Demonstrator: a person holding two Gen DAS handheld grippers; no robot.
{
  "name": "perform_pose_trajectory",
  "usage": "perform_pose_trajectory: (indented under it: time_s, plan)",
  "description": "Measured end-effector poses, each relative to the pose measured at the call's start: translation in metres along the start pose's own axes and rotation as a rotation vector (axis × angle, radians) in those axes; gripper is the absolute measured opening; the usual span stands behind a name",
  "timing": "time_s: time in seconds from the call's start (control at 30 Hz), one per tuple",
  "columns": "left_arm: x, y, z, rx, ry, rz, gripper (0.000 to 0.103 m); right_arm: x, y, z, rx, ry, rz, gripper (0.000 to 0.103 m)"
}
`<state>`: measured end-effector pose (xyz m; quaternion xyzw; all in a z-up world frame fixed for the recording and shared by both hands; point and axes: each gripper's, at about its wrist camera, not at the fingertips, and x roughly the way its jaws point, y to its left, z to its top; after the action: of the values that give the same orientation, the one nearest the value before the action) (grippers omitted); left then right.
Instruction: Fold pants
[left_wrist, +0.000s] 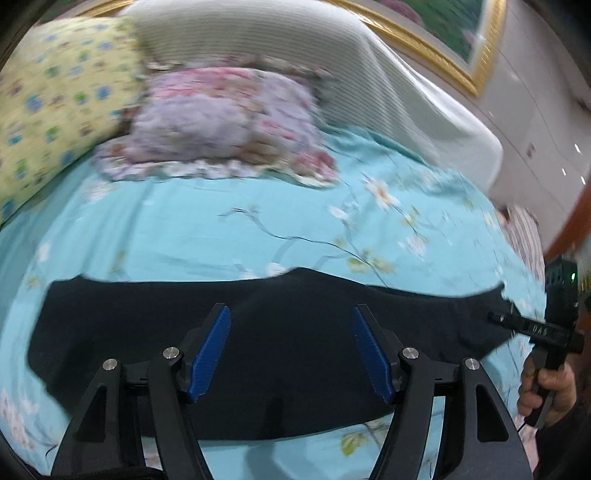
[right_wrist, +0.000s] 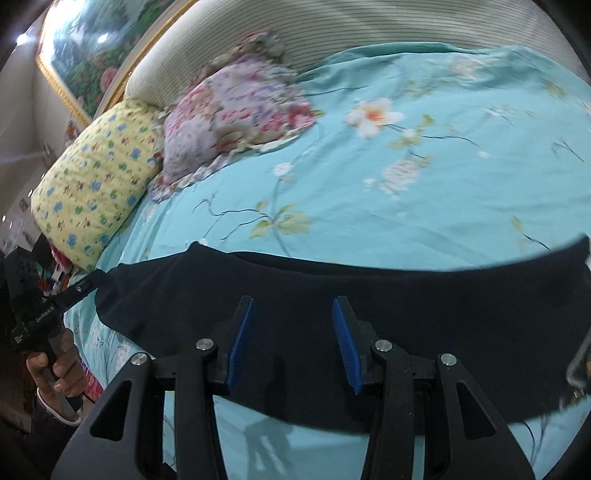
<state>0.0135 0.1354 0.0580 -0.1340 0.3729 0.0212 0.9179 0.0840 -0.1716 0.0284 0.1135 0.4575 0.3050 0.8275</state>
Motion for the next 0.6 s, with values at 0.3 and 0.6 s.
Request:
perform_pose_trajectory:
  time_s: [0.3,0.6]
  plan:
    - [0.048,-0.067,0.004,0.180,0.115,-0.093,0.070,-0.038,-0.040,-0.019,0.106,-0.062,-0.049,0.046]
    - [0.088,-0.138,0.008,0.344,0.192,-0.180,0.071,-0.072,-0.069,-0.049,0.217,-0.140,-0.117,0.046]
